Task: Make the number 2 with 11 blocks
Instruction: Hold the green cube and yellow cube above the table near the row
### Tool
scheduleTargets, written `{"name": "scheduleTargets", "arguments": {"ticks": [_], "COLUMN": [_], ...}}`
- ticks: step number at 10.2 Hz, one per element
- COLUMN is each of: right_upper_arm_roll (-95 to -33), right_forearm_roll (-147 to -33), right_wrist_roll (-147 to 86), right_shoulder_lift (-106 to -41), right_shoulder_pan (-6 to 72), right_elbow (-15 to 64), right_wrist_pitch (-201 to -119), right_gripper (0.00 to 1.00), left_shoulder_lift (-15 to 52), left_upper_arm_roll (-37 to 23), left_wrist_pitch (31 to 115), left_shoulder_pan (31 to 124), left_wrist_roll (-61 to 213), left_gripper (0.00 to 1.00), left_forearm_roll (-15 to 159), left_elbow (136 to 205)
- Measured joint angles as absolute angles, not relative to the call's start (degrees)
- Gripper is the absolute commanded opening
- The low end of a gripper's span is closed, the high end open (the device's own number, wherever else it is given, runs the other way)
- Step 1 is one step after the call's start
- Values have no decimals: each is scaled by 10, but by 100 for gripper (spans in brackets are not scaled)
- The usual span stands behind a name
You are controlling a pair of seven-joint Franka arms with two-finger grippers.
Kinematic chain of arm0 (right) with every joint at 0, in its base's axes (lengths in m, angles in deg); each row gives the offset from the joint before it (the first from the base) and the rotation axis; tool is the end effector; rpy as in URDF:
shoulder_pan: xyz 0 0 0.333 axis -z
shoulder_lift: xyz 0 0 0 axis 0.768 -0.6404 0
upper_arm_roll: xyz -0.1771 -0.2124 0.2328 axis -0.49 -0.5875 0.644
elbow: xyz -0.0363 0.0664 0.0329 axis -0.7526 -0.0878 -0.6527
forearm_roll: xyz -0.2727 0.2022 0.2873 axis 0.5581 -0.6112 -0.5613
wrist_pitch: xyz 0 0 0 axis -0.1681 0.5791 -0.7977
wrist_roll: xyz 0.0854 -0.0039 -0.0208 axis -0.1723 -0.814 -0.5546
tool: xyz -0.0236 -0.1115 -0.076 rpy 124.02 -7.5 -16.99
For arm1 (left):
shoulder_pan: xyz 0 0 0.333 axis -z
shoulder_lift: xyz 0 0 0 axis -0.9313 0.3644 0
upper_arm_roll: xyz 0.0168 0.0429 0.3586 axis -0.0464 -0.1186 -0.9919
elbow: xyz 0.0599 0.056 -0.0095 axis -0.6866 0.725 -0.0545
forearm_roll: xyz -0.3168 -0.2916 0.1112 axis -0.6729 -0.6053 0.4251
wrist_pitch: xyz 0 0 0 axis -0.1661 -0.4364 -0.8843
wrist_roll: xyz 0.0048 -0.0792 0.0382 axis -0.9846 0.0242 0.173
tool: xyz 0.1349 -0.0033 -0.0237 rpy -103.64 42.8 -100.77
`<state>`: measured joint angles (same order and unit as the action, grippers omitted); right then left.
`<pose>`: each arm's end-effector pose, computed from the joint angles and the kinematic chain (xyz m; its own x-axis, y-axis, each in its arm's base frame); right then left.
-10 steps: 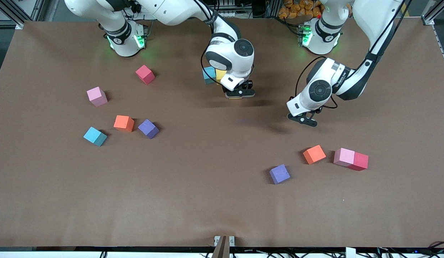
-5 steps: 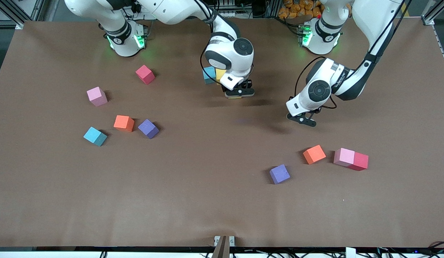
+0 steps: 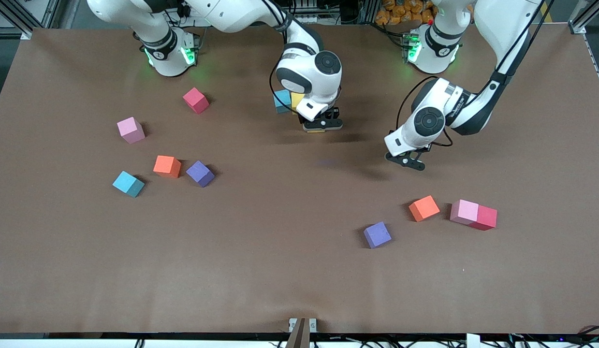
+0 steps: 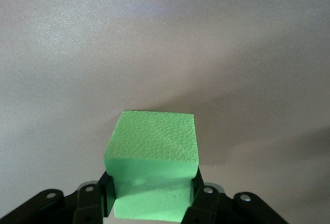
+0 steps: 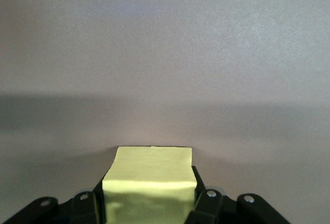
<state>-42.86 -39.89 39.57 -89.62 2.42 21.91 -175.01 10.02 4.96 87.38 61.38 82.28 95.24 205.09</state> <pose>0.3554 0.6475 0.1745 0.9969 0.0737 -0.0275 0.0750 -0.9960 0.0495 0.4727 -0.2044 0.1735 0.8943 -0.3476 -0.2819 -0.3733 -0.9268 -0.0413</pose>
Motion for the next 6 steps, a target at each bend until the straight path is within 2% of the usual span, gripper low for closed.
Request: {"name": "scheduleTargets", "arguments": {"ticks": [6], "right_upper_arm_roll": [-428], "right_forearm_roll": [-398], "right_wrist_roll": [404], "right_shoulder_lift": [-896], "right_shoulder_pan": [21], "right_elbow": [220], "right_wrist_pitch": [-1751], "right_gripper": [0], "left_shoulder_lift": [100], "left_upper_arm_roll": [50], "left_wrist_pitch": [874], "left_shoulder_pan": [612], "left_wrist_roll": [823], "left_gripper": [45], "left_forearm_roll": [952], "left_elbow": [2042]}}
